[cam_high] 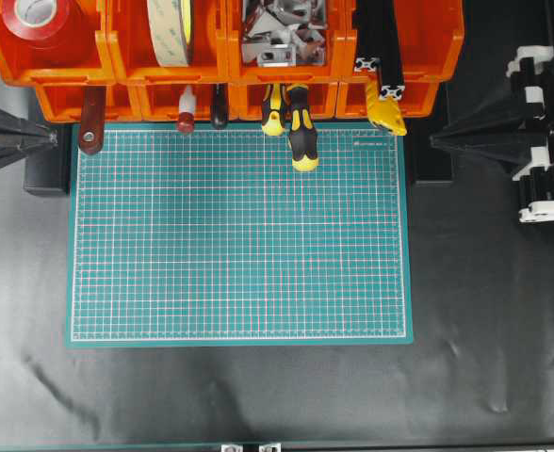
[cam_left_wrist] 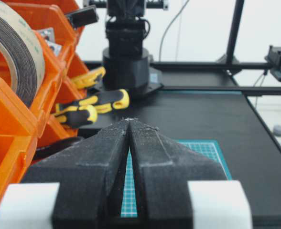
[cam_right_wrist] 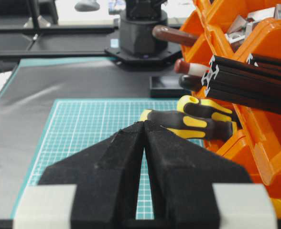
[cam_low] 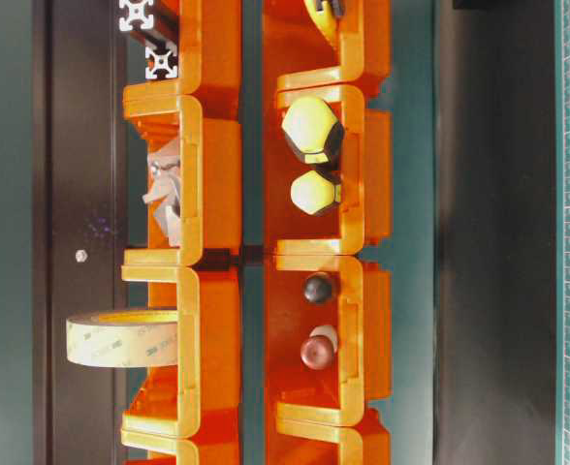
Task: Pick screwdriver from container rack with right arm.
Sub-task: 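Move the right gripper from rest toward the rack over the mat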
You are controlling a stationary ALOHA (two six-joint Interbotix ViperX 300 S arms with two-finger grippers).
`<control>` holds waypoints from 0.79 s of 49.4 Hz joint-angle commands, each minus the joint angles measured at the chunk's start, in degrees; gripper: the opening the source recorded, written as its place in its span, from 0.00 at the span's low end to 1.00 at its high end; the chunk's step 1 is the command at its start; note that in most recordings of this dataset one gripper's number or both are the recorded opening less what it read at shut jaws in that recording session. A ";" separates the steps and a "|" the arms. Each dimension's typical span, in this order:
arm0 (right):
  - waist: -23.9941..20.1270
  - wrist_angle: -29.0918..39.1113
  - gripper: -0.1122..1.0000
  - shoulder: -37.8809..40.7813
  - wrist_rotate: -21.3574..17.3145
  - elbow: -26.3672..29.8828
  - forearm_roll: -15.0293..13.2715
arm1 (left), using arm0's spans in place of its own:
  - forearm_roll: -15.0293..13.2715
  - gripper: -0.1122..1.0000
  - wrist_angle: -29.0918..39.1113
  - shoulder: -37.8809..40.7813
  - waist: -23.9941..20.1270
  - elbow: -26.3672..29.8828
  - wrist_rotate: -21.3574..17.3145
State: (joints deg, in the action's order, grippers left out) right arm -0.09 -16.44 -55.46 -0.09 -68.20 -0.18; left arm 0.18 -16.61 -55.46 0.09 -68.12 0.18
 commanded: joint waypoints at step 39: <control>-13.71 34.89 0.12 16.70 -1.85 27.95 -0.53 | 1.85 0.10 16.00 -0.44 4.04 9.76 3.78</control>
State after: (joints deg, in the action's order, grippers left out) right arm -12.39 16.17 -41.13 -2.02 -44.47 -0.26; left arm 1.85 -1.32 -54.23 3.43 -60.38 3.96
